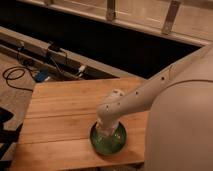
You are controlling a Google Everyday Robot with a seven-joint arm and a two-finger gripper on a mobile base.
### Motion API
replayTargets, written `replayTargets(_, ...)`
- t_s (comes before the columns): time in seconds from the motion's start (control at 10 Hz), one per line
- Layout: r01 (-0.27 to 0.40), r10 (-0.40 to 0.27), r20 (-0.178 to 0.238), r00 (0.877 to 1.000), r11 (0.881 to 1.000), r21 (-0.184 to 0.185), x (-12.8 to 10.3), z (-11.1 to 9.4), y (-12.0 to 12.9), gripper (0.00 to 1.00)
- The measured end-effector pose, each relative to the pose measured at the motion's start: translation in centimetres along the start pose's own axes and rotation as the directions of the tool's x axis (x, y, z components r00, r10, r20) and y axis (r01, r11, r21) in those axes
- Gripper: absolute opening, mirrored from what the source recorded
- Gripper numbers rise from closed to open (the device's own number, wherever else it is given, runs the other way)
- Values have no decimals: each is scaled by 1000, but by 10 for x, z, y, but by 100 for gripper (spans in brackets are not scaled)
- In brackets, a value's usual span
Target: Place the bottle in the ceramic bowl
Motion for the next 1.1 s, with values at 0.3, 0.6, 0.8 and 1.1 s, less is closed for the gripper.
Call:
replayTargets(0.3,2,-2,0,1000,1000,0,0,0,1,63)
replayTargets(0.6,2,-2,0,1000,1000,0,0,0,1,80)
replayTargets(0.8,2,-2,0,1000,1000,0,0,0,1,80)
replayTargets(1.1,2,-2,0,1000,1000,0,0,0,1,80)
